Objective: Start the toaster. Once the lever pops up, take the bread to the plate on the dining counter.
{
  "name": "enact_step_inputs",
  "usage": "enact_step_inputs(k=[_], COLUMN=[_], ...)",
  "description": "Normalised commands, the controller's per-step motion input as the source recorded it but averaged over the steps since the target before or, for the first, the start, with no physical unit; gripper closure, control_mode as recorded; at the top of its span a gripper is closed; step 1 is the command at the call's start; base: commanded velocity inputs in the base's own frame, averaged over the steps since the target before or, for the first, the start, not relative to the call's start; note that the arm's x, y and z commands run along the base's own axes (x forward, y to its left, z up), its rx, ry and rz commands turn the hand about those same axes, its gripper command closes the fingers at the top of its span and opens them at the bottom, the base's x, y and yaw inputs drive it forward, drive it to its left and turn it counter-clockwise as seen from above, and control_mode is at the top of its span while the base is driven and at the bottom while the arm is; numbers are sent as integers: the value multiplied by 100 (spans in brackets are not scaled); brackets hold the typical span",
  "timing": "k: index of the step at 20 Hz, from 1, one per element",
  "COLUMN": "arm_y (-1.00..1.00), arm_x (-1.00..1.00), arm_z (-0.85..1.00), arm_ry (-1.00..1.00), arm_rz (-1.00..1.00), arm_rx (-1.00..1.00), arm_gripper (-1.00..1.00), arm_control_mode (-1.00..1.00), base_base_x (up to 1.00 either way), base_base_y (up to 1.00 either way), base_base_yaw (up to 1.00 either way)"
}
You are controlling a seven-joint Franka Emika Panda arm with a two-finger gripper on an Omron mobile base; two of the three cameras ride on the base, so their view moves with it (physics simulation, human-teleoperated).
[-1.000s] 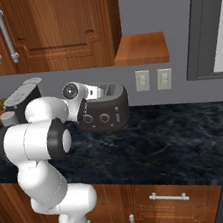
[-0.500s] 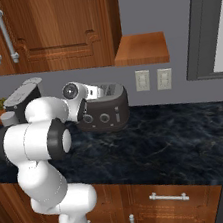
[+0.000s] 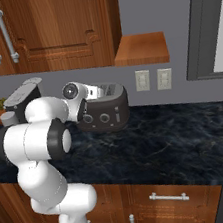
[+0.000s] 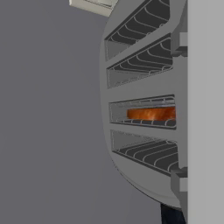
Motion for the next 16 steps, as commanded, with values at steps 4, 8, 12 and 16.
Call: enact_step_inputs(k=[4,8,12,16], arm_y=[0,0,0,0], arm_x=[0,0,0,0], arm_z=[0,0,0,0], arm_ry=[0,0,0,0], arm_rz=[0,0,0,0], arm_rx=[0,0,0,0], arm_gripper=[-100,-100,-100,-100], arm_control_mode=[-100,-100,-100,-100], base_base_x=[0,0,0,0], base_base_y=[0,0,0,0], base_base_yaw=[0,0,0,0])
